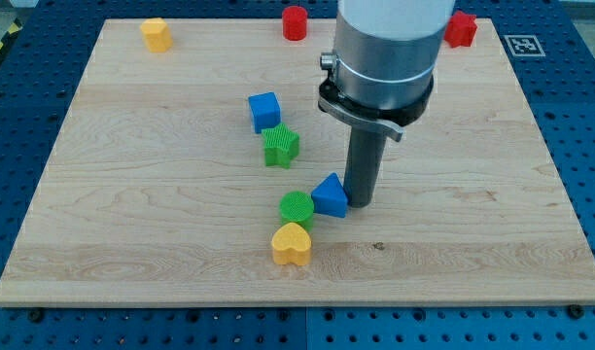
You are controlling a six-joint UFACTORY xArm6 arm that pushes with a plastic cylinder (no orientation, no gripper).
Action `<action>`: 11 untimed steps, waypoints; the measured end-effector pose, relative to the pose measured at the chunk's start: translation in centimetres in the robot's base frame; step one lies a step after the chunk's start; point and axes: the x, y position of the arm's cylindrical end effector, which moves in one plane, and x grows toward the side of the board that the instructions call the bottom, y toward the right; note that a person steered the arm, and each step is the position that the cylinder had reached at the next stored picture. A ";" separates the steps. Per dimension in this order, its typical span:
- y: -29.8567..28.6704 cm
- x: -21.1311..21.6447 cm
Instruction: Place the blue triangle in between the green blocks
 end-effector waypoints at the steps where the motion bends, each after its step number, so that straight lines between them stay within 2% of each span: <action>1: 1.2 1.6; 4: -0.2 2.5; 6: -0.9 0.7; 11: -3.7 -0.2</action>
